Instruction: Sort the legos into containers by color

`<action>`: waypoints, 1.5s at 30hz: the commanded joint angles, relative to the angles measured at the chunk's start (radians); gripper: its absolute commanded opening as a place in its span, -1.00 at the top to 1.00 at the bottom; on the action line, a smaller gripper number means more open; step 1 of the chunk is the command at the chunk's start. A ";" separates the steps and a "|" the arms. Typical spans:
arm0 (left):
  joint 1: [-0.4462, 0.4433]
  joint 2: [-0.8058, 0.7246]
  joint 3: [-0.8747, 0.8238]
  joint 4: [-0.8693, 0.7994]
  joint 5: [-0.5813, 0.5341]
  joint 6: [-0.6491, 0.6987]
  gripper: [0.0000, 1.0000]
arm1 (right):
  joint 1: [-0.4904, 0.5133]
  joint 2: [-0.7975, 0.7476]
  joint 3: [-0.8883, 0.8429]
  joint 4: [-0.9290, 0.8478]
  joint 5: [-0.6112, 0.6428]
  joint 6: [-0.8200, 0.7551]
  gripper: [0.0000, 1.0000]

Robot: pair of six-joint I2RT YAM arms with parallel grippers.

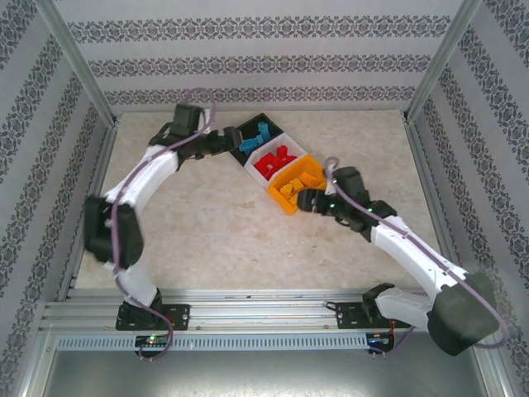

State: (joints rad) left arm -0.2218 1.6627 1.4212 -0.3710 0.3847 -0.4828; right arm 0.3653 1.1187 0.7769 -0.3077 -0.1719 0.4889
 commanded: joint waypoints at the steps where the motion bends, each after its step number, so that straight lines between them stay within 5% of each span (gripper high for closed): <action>1: 0.032 -0.177 -0.202 0.078 -0.134 0.051 -1.00 | -0.130 -0.072 0.012 0.041 0.031 -0.167 -0.72; 7: 0.082 -0.456 -0.497 0.130 -0.320 0.072 -1.00 | -0.293 -0.146 -0.191 0.422 0.170 -0.408 -0.94; 16: 0.094 -0.691 -0.878 0.490 -0.589 0.194 -1.00 | -0.368 0.163 -0.264 0.769 0.145 -0.444 -0.94; 23: 0.171 -0.596 -0.900 0.570 -0.607 0.261 -1.00 | -0.373 0.325 -0.354 1.076 0.146 -0.452 -0.94; 27: 0.194 -0.496 -0.985 0.804 -0.593 0.337 -1.00 | -0.372 0.399 -0.402 1.233 0.170 -0.441 -0.95; 30: 0.203 -0.396 -1.059 1.042 -0.608 0.408 -1.00 | -0.372 0.393 -0.396 1.213 0.171 -0.443 -0.96; 43: 0.225 -0.121 -1.000 1.204 -0.461 0.445 -1.00 | -0.359 0.390 -0.386 1.187 0.188 -0.458 -0.96; 45: 0.225 -0.073 -1.053 1.359 -0.438 0.462 -1.00 | -0.358 0.391 -0.387 1.187 0.193 -0.459 -0.96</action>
State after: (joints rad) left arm -0.0044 1.5501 0.4015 0.7830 -0.1104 -0.0643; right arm 0.0025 1.5066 0.3874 0.8433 0.0040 0.0452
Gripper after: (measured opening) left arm 0.999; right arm 0.979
